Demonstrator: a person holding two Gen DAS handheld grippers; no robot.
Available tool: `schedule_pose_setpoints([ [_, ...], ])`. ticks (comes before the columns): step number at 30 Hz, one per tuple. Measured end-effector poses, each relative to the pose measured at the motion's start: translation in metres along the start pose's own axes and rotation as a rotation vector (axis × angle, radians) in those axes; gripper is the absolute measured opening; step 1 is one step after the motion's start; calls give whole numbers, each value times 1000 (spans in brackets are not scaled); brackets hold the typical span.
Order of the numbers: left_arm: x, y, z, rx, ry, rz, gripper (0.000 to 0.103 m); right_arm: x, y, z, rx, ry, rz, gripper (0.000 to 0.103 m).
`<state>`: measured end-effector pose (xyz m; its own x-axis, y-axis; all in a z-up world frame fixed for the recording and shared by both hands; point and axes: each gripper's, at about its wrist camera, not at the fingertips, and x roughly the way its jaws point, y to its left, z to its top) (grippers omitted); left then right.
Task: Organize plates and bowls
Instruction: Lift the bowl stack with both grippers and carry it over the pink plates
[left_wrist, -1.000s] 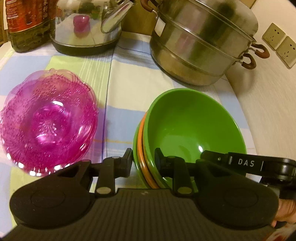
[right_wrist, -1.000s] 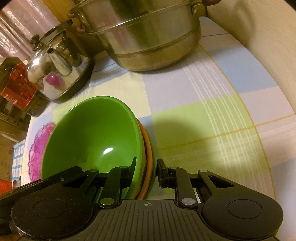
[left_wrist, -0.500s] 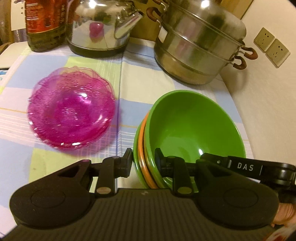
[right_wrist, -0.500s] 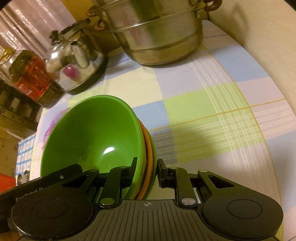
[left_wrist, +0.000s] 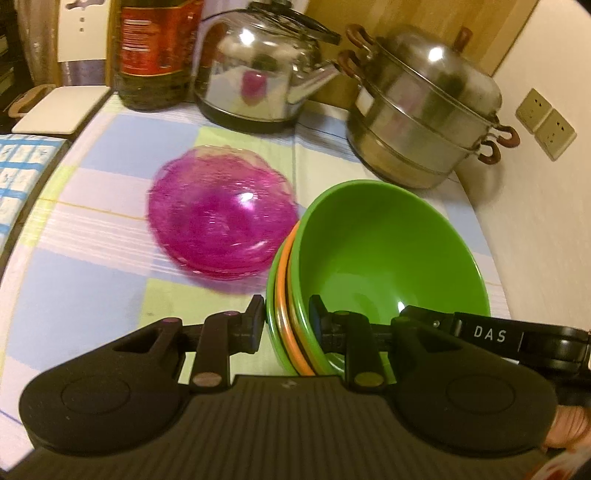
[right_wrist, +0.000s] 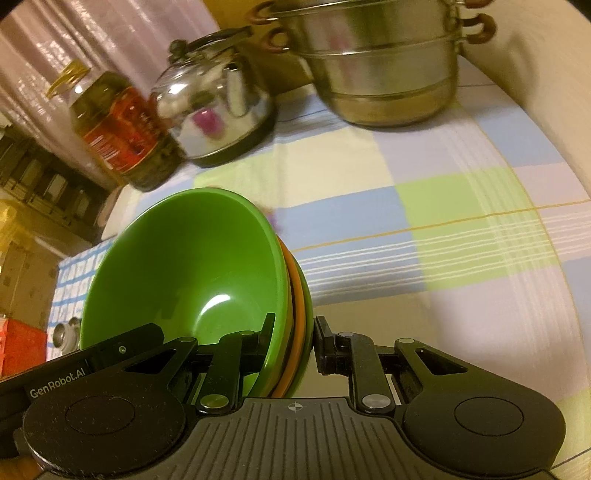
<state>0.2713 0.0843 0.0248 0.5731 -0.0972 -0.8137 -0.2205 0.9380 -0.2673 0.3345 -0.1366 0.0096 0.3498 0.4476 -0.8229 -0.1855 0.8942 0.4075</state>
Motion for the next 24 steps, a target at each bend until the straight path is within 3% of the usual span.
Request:
schedule_pose_setpoints([
  [13, -33, 46, -1, -54, -36, 37, 22, 3, 58, -2, -68, 13, 38, 20],
  [24, -29, 64, 11, -78, -44, 40, 22, 17, 79, 7, -104, 13, 40, 20],
])
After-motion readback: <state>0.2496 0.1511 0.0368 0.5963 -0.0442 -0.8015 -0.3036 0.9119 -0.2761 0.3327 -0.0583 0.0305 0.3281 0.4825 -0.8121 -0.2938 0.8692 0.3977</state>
